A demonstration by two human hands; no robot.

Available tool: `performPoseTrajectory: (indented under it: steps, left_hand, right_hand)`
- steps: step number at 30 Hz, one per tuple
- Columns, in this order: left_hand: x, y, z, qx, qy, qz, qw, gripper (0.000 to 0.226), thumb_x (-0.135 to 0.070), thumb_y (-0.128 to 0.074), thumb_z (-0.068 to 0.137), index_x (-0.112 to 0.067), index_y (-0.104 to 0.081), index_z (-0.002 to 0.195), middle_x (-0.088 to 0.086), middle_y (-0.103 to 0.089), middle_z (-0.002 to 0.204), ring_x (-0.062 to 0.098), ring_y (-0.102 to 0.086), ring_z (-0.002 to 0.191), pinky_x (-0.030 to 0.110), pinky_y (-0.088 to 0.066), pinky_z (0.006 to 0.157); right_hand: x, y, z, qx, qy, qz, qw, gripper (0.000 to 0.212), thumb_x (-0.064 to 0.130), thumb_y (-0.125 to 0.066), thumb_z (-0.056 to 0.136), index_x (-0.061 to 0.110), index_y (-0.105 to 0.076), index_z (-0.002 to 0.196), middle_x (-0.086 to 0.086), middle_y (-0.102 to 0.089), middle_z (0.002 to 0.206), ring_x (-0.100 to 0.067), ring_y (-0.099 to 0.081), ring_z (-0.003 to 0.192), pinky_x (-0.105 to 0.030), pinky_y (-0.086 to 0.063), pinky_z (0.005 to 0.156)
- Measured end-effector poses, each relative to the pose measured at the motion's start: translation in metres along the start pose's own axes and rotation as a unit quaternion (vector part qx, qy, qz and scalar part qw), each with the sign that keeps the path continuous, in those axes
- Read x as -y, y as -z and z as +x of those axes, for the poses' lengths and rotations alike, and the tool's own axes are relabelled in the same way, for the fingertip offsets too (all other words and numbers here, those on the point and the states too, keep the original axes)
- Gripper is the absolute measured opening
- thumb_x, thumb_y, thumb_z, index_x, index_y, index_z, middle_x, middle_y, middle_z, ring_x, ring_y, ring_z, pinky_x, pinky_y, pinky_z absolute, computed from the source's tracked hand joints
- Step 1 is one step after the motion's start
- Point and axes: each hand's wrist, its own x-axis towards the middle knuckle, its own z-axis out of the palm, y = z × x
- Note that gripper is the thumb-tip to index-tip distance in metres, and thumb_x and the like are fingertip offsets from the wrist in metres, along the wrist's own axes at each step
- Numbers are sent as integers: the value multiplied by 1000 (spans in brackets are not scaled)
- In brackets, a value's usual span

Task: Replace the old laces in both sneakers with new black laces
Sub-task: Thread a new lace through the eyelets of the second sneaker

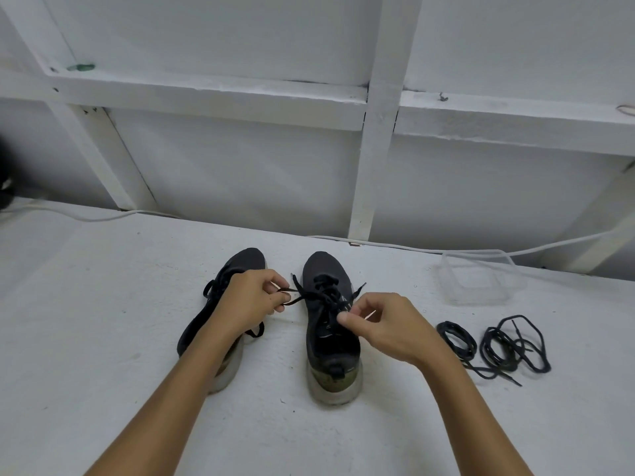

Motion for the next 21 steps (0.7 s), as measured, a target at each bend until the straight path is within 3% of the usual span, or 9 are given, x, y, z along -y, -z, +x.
performPoseTrajectory:
  steps: [3,6,8,10,11,13,15,17,21]
  left_hand:
    - [-2,1,1,2,-1,-7,1000,7,-17,-75,87,-22,-72,92,-5,-74,68,9,-70,64,22,-56,69]
    - [-4,-2,2,1,-2,-8,1000,7,-18,-75,87,-21,-71,91,-4,-75,68,3,-66,56,11,-49,60]
    - [-4,-2,1,0,-3,-23,1000,8,-17,-76,87,-22,-72,92,-2,-75,70,1,-65,56,8,-45,56]
    - [-4,0,0,3,-6,-37,999,9,-16,-76,86,-23,-73,91,-2,-75,71,7,-70,65,14,-52,63]
    - [-3,1,0,5,-9,-40,999,9,-16,-76,86,-24,-73,91,-2,-75,72,9,-72,69,18,-56,67]
    - [-1,3,-1,6,-15,-36,999,12,-14,-75,87,-25,-76,91,-3,-75,72,7,-72,71,18,-56,67]
    - [2,5,-1,3,-17,-19,1000,14,-11,-74,88,-22,-78,95,-3,-75,73,1,-70,69,10,-51,61]
    - [5,4,1,-8,-13,4,1000,14,-11,-72,88,-17,-79,99,-3,-75,73,0,-68,66,5,-47,59]
    - [8,-2,8,-50,-18,59,997,17,-6,-69,90,-8,-78,105,4,-73,82,2,-59,64,2,-42,61]
  right_hand:
    - [8,-4,-1,8,25,-67,997,36,56,-85,72,26,-66,70,18,-66,76,0,-62,67,-17,-47,60]
    - [13,-11,3,9,31,-148,989,27,59,-84,71,34,-74,71,13,-65,81,-4,-64,77,-30,-56,73]
    - [17,-12,3,20,26,-168,985,18,51,-83,77,34,-77,78,13,-63,79,-5,-63,79,-28,-55,74]
    - [20,-10,2,40,27,-169,984,4,36,-78,86,34,-77,83,15,-62,85,-5,-63,82,-23,-53,73]
    - [19,-8,2,50,26,-158,986,8,31,-73,89,34,-74,82,15,-63,90,-5,-62,83,-19,-50,71]
    - [14,-3,4,55,-1,-74,996,14,25,-65,94,29,-68,81,11,-67,94,-6,-64,82,-19,-52,70]
    - [9,3,7,34,-58,88,994,12,20,-58,97,19,-63,86,-3,-72,91,-16,-69,83,-31,-60,74]
    - [3,7,8,20,-102,226,969,15,16,-51,103,15,-59,90,-7,-71,85,-20,-71,83,-35,-60,73]
    - [-13,8,12,19,-142,379,914,27,13,-46,107,15,-55,81,0,-64,71,-15,-66,77,-36,-55,75]
